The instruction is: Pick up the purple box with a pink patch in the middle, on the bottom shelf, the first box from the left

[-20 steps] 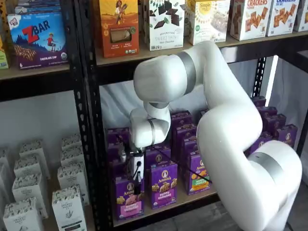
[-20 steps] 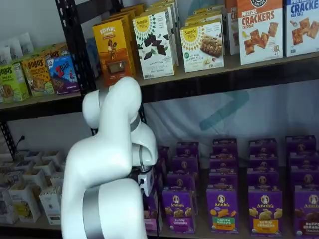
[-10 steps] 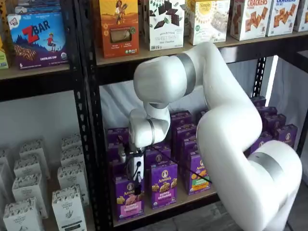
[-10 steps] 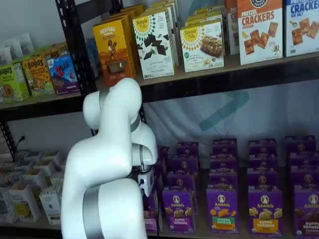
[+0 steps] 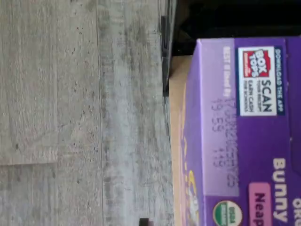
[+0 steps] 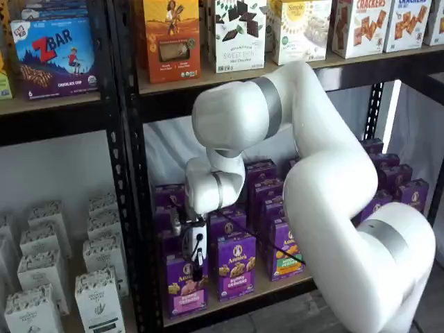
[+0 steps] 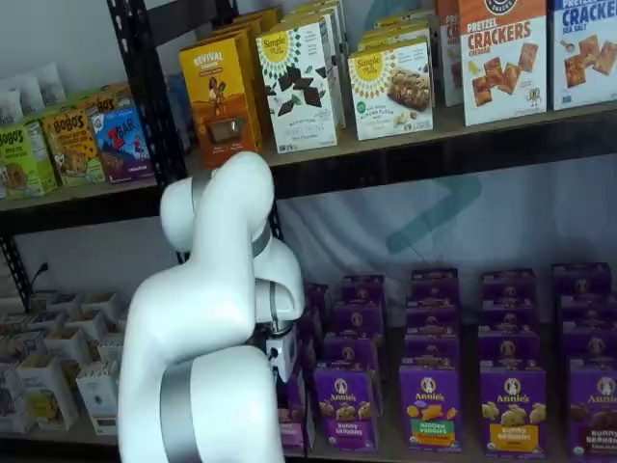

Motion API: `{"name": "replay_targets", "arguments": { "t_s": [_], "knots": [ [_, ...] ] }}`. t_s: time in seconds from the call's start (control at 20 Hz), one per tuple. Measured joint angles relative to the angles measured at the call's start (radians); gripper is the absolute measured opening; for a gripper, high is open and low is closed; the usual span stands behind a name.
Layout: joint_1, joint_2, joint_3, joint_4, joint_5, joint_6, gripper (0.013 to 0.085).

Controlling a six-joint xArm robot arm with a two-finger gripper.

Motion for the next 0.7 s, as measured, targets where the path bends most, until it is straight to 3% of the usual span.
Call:
{"name": "replay_targets", "arguments": {
  "t_s": [0.2,0.55,0.7],
  "knots": [
    [0.002,0.003,-0.001,0.0,-0.005,0.002,0.065],
    [0.005,0.01,-0.01,0.0,-0.002,0.005,0.049],
    [0.006,0.013,-0.012,-0.007,-0.004,0.012,0.049]
  ]
}}
